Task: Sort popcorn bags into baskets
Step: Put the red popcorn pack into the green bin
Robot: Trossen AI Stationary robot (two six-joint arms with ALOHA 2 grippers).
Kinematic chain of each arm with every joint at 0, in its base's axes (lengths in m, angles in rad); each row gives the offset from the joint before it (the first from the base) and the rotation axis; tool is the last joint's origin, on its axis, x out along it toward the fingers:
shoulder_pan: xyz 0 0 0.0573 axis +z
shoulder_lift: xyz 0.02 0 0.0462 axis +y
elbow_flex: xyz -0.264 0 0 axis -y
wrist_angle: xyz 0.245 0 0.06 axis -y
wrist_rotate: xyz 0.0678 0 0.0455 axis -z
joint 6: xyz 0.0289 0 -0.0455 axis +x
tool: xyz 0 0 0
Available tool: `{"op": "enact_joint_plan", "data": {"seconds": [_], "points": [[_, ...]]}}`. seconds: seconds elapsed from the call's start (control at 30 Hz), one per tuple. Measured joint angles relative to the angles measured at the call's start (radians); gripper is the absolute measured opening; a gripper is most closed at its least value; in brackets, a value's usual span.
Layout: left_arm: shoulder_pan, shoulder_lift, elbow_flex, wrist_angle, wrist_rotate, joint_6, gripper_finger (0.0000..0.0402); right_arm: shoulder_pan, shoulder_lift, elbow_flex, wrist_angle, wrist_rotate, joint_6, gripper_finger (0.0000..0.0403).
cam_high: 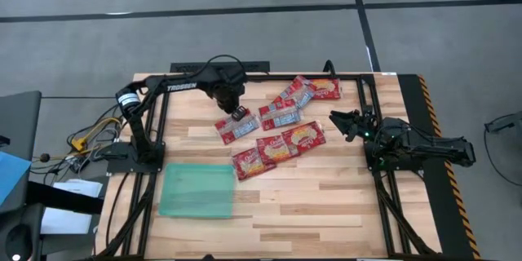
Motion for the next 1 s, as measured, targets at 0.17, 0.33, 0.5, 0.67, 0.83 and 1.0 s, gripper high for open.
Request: {"op": "enact_joint_plan", "data": {"seconds": [0.17, 0.33, 0.5, 0.67, 0.83, 1.0], "points": [[-0.019, 0.000, -0.004, -0.051, -0.161, -0.025, 0.0044, 0.000, 0.000, -0.001, 0.000, 0.000, 0.000, 0.0249], [-0.040, 0.000, -0.003, 0.019, -0.028, -0.006, 0.0067, 0.000, 0.000, -0.001, 0.000, 0.000, 0.000, 0.0249], [-0.065, 0.000, -0.003, 0.038, -0.023, 0.078, 0.0071, 0.000, 0.000, -0.001, 0.000, 0.000, 0.000, 0.0249], [-0.070, 0.000, -0.003, 0.095, -0.063, 0.002, 0.0071, 0.000, 0.000, -0.001, 0.000, 0.000, -0.027, 0.0249], [-0.071, 0.000, -0.004, 0.167, -0.063, -0.036, 0.0071, 0.000, 0.000, -0.001, -0.001, 0.000, -0.039, 0.0249], [-0.073, 0.000, -0.004, 0.227, 0.046, -0.016, 0.0071, 0.000, 0.000, -0.001, 0.000, -0.001, -0.042, 0.0249]]}}
